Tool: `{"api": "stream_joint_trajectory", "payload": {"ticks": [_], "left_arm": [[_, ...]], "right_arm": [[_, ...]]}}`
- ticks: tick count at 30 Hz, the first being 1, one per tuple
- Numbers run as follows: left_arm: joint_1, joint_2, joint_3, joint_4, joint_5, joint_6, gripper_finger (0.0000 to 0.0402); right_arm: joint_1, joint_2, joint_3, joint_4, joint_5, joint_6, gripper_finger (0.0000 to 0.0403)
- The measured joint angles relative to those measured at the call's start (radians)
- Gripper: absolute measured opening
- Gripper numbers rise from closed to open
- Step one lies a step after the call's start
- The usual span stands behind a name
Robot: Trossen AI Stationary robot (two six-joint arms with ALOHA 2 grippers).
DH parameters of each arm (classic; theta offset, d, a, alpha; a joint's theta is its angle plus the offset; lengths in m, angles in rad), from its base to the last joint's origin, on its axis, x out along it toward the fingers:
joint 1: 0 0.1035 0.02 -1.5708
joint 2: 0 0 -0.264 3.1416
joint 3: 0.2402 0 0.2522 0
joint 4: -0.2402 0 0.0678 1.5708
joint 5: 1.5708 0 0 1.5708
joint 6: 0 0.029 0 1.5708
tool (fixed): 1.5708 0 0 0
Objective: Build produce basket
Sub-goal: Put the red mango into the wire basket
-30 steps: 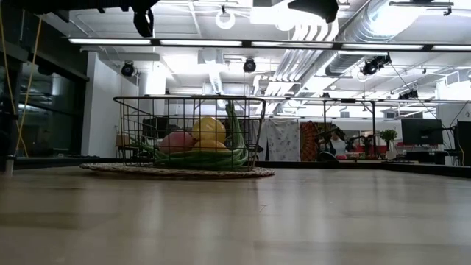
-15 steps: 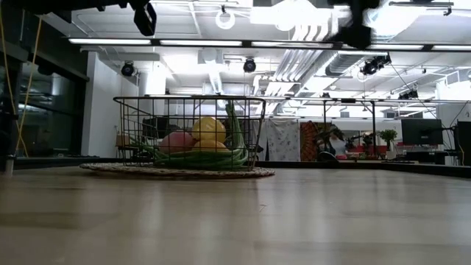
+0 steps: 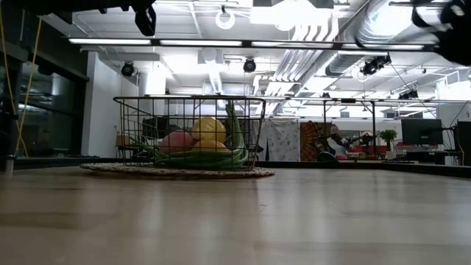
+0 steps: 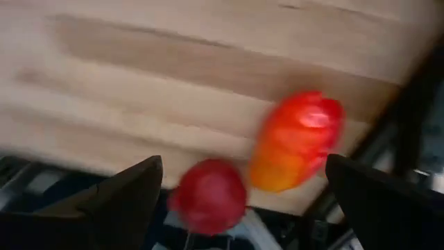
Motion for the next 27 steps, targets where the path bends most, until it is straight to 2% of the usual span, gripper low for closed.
{"api": "stream_joint_trajectory", "payload": {"ticks": [4, 7, 12, 19, 27], "left_arm": [[0.020, 0.000, 0.000, 0.000, 0.008, 0.000, 0.0000], [0.031, 0.000, 0.000, 0.000, 0.008, -0.001, 0.0000], [0.037, 0.000, 0.000, 0.000, 0.008, -0.003, 0.0000], [0.037, 0.000, 0.000, 0.000, 0.008, -0.001, 0.0000], [0.037, 0.000, 0.000, 0.000, 0.008, -0.002, 0.0000]], "right_arm": [[0.072, 0.000, -0.093, 0.076, -0.062, 0.164, 0.0394], [0.106, 0.000, -0.138, 0.152, -0.090, 0.226, 0.0394], [0.146, 0.000, -0.182, 0.167, -0.117, 0.303, 0.0394], [0.152, 0.021, -0.190, 0.167, -0.116, 0.323, 0.0394], [0.152, 0.156, -0.190, 0.263, -0.122, 0.305, 0.0394]]}}
